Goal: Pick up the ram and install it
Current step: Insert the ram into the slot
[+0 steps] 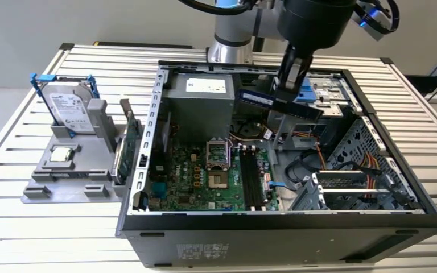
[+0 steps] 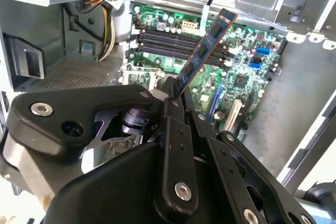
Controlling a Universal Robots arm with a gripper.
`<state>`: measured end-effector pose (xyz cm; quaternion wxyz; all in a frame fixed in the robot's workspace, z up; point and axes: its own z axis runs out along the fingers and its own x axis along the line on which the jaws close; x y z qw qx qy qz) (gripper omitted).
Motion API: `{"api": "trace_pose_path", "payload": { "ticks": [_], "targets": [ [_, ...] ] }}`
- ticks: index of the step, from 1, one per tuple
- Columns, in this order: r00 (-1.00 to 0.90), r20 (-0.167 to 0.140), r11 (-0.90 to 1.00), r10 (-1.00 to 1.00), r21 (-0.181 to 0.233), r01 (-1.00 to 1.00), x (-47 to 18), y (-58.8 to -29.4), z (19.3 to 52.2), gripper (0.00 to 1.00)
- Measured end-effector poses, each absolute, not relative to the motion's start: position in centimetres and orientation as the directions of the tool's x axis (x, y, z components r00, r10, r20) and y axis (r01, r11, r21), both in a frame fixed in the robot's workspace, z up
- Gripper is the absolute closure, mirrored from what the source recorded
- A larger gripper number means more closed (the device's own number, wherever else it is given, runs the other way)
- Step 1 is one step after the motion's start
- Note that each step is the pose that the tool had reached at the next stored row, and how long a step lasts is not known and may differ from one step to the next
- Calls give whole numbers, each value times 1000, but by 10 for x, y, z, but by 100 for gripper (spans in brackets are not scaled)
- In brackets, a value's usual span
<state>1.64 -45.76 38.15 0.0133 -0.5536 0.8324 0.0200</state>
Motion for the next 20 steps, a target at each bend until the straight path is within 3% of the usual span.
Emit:
{"api": "trace_pose_path", "payload": {
  "ticks": [20],
  "targets": [
    [-576, -44, 576, -816, 18, -817, 16, -458, 382, 100]
  ]
}}
